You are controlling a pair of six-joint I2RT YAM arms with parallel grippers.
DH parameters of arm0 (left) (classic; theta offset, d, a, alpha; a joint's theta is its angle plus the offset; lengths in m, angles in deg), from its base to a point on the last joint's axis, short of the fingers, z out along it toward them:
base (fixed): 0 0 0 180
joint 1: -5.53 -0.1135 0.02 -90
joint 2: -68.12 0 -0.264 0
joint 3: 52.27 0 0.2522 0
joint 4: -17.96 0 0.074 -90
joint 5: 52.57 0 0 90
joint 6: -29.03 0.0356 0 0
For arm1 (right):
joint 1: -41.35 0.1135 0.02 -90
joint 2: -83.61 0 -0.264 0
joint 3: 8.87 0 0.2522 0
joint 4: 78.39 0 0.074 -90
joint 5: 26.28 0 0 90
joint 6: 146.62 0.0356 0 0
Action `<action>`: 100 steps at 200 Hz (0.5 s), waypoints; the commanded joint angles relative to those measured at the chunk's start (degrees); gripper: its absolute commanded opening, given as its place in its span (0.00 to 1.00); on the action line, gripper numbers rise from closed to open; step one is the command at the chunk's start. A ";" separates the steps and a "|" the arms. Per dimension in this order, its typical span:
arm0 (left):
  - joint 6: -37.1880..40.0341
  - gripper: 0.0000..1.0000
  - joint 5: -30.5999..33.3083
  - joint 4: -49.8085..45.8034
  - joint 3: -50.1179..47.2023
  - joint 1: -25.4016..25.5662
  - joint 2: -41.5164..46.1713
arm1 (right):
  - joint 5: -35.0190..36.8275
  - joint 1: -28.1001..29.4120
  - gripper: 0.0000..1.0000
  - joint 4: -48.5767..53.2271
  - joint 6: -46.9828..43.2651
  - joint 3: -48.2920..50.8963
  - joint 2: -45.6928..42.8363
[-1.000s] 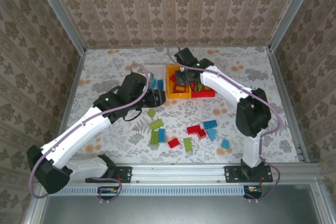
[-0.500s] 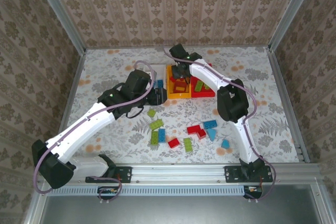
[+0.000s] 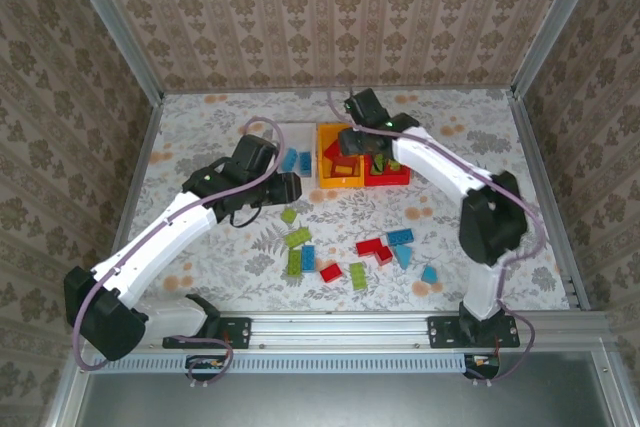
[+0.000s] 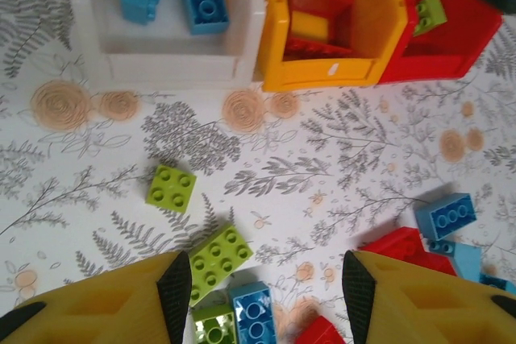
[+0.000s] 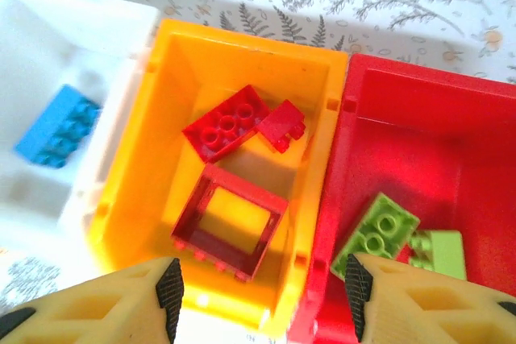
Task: Sort the legos into containers by color
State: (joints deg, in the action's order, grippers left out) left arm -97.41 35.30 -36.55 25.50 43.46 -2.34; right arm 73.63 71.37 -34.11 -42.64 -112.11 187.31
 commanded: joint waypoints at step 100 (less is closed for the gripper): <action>11.86 0.58 -9.79 2.62 7.38 13.66 -17.95 | -1.56 -4.18 0.65 12.23 12.51 34.29 -41.07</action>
State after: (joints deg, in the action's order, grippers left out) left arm -92.54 27.32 -34.81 28.04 53.29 -16.68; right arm 72.26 69.51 -28.97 -34.34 -79.69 151.84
